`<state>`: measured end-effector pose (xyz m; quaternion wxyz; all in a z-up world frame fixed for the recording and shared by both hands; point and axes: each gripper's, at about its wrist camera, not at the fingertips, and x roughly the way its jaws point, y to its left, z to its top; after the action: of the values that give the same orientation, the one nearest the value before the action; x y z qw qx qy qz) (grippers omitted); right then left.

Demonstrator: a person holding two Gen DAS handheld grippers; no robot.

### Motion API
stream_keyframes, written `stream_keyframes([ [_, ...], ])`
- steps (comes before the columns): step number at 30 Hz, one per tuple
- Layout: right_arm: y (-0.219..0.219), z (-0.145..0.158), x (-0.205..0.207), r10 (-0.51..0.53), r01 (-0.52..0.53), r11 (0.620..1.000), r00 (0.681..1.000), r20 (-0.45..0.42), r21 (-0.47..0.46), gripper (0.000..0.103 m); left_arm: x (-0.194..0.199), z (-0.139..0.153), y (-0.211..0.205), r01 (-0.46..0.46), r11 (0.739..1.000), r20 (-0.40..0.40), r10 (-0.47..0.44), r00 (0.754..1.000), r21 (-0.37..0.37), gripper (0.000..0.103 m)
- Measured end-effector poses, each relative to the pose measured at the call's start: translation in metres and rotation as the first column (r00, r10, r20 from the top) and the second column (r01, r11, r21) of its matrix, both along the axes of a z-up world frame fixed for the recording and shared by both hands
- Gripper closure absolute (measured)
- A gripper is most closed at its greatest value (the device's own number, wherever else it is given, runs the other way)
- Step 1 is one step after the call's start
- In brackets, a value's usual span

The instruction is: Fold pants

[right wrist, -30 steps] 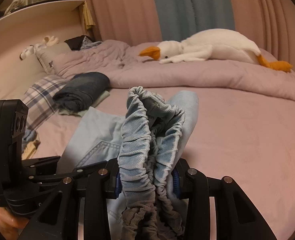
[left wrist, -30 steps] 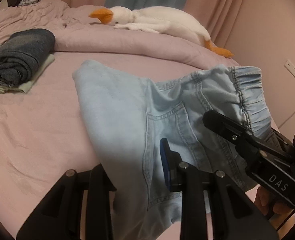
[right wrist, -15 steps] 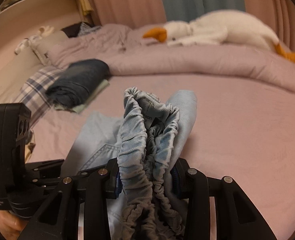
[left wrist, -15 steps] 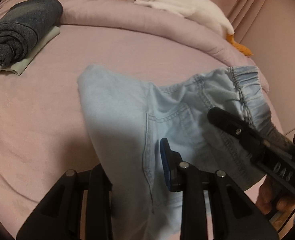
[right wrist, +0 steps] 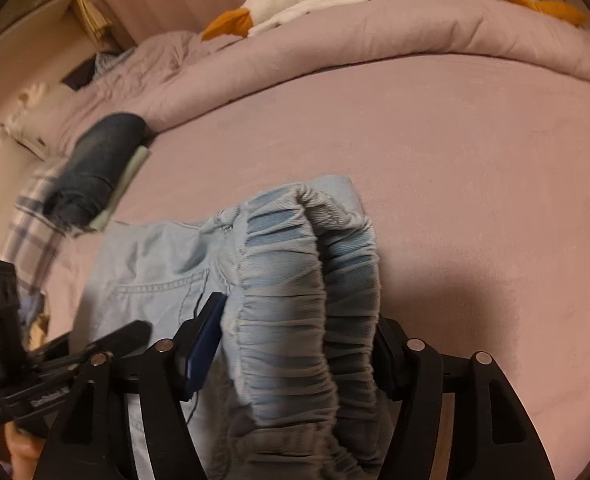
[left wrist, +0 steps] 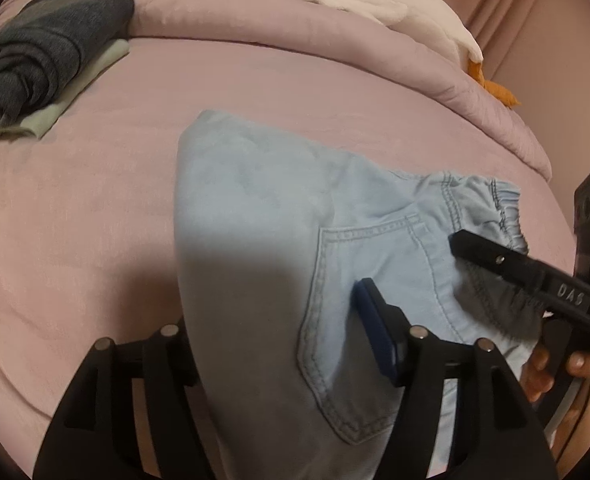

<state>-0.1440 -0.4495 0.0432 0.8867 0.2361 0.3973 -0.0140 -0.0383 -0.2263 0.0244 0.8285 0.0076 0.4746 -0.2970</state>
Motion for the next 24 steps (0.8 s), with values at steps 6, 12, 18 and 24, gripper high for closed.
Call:
stream_keyframes([
  [6,-0.003,0.007,-0.005,-0.014,0.014,1.0,1.0,-0.01,0.015,0.038,-0.012,0.01,0.009,-0.031,0.999,0.019,0.03,0.999,0.034,0.038],
  [12,0.003,0.009,-0.026,-0.002,0.001,0.998,1.0,-0.011,-0.061,0.037,-0.033,0.001,0.025,-0.001,0.998,0.042,-0.001,0.999,0.059,0.031],
  [18,0.007,-0.002,-0.027,-0.002,-0.002,0.992,0.999,-0.033,-0.124,0.036,-0.036,0.002,0.022,-0.03,0.997,0.033,0.028,0.999,0.065,0.032],
  [24,0.018,0.012,-0.051,0.002,-0.004,0.992,1.0,-0.014,-0.127,0.036,-0.068,0.008,0.032,-0.017,0.998,0.069,0.013,0.998,0.055,0.032],
])
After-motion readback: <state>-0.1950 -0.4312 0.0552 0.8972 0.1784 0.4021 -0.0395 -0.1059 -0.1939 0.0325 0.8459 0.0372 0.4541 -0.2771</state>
